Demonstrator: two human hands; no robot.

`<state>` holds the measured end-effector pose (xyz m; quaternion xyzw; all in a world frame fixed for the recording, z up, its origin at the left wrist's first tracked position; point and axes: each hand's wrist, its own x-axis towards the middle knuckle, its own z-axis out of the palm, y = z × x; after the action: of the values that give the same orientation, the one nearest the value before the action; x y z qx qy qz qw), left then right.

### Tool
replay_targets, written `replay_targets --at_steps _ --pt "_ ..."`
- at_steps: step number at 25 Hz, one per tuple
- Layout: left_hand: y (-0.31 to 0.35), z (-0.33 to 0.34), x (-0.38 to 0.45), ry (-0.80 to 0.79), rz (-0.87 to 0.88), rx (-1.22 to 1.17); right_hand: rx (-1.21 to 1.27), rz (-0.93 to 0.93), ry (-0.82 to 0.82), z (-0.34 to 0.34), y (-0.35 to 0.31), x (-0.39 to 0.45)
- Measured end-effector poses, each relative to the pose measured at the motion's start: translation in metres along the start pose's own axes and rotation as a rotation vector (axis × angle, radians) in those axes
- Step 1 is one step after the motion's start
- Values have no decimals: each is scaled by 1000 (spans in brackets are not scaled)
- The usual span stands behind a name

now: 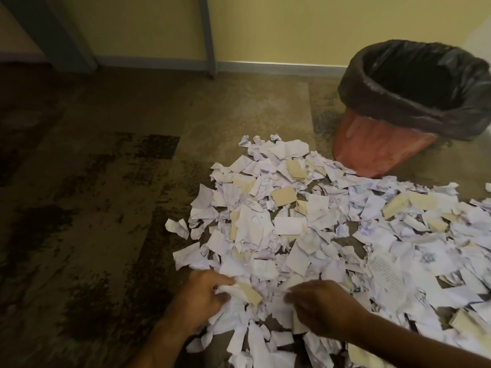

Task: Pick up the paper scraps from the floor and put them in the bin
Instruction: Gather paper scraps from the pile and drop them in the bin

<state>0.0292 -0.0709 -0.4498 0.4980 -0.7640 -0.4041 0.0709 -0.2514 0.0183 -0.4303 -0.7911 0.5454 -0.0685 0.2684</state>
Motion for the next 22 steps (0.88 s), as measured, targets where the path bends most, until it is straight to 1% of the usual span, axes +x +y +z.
replay_targets --at_steps 2,4,5,8,11,14,16,18,20,22 --pt "13 -17 10 -5 56 -65 206 132 152 -27 4 -4" --pt "36 -34 24 47 85 -144 429 258 354 -58 11 -9" --pt "50 -41 32 83 103 -187 502 319 425 -75 14 -11" --pt "106 -60 64 162 161 -297 556 393 663 -133 28 -15" --pt "177 -73 100 213 261 -378 631 389 919 -204 48 -14" --pt "252 -81 141 267 308 -437 682 404 1161 -278 76 -9" --pt "299 -83 172 278 313 -470 774 430 1289 -323 101 2" --pt "346 -82 202 302 319 -496 757 504 1376 -358 124 11" --pt "388 -79 233 407 274 -454 690 614 1427 -380 141 19" --pt "424 -73 259 485 189 -446 670 721 1429 -390 154 28"
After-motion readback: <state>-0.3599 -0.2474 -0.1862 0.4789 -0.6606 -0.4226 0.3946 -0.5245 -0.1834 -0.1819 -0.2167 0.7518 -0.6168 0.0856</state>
